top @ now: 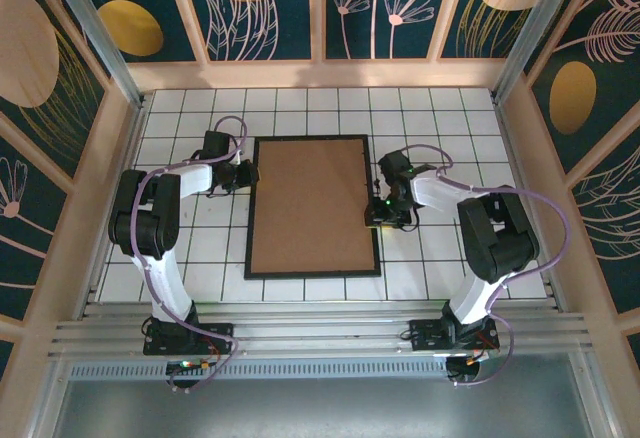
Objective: Put the photo into the frame
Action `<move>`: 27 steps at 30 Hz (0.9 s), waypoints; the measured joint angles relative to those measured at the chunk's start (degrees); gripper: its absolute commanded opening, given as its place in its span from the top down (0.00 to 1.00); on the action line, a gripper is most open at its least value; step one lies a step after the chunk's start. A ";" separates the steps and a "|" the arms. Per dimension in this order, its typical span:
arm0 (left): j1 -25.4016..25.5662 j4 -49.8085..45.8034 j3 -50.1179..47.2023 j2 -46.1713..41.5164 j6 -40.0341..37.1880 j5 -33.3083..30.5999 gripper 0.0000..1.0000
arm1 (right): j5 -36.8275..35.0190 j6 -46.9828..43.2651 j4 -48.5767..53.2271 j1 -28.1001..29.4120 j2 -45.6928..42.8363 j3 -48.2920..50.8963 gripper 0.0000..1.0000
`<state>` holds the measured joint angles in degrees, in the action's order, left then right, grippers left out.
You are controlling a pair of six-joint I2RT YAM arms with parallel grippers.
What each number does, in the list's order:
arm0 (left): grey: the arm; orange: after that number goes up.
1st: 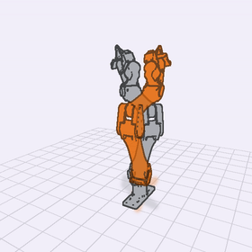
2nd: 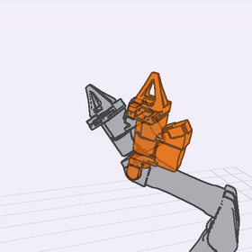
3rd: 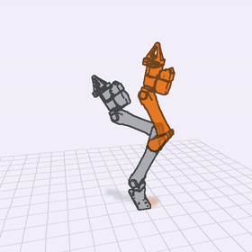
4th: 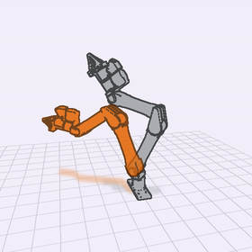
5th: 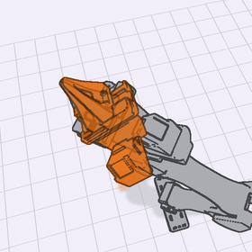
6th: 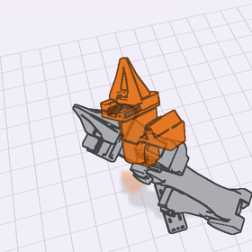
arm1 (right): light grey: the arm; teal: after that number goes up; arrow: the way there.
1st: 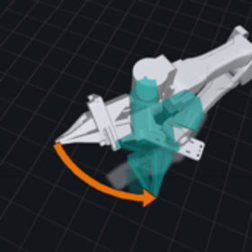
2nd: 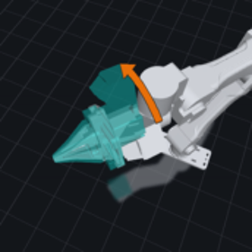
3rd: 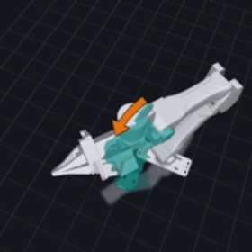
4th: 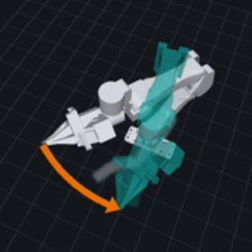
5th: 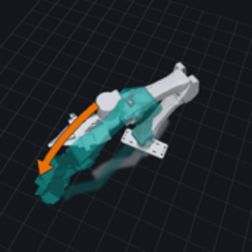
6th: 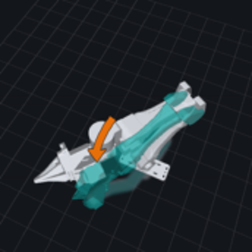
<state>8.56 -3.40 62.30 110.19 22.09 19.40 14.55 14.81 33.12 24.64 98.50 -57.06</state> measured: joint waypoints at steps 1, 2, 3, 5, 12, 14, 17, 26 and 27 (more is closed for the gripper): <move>0.00 0.00 -0.04 -0.02 0.00 -0.11 0.81 | -0.74 0.20 0.24 0.44 0.11 -0.24 0.55; 0.02 0.02 -0.07 -0.07 0.00 -0.20 0.81 | -1.68 0.48 0.31 1.05 0.28 -0.48 0.54; 0.02 0.00 -0.07 -0.11 0.00 -0.24 0.81 | -2.67 0.79 0.17 1.75 0.76 -0.57 0.54; 0.02 0.00 -0.11 -0.13 0.00 -0.26 0.81 | -4.50 1.01 0.55 2.91 1.25 -1.31 0.53; 0.02 0.02 -0.22 -0.22 0.00 -0.42 0.81 | -10.54 1.86 2.67 5.97 1.92 -3.08 0.50; 0.02 0.02 -0.24 -0.24 0.00 -0.39 0.81 | -11.98 1.86 3.48 6.40 1.77 -3.58 0.48; 0.02 0.07 -0.26 -0.26 0.00 -0.42 0.81 | -12.63 1.68 4.04 6.43 1.01 -3.65 0.45; 0.61 -0.37 -0.28 -0.31 0.00 0.83 0.81 | 1.53 1.95 -5.35 -3.98 -1.31 -3.65 0.46; 0.61 -0.46 -0.28 -0.31 0.00 0.94 0.81 | 2.43 2.08 -6.47 -5.46 -1.20 -3.69 0.47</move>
<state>9.17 -3.86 62.02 109.89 22.09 20.34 16.97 16.88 26.65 19.18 97.30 -60.75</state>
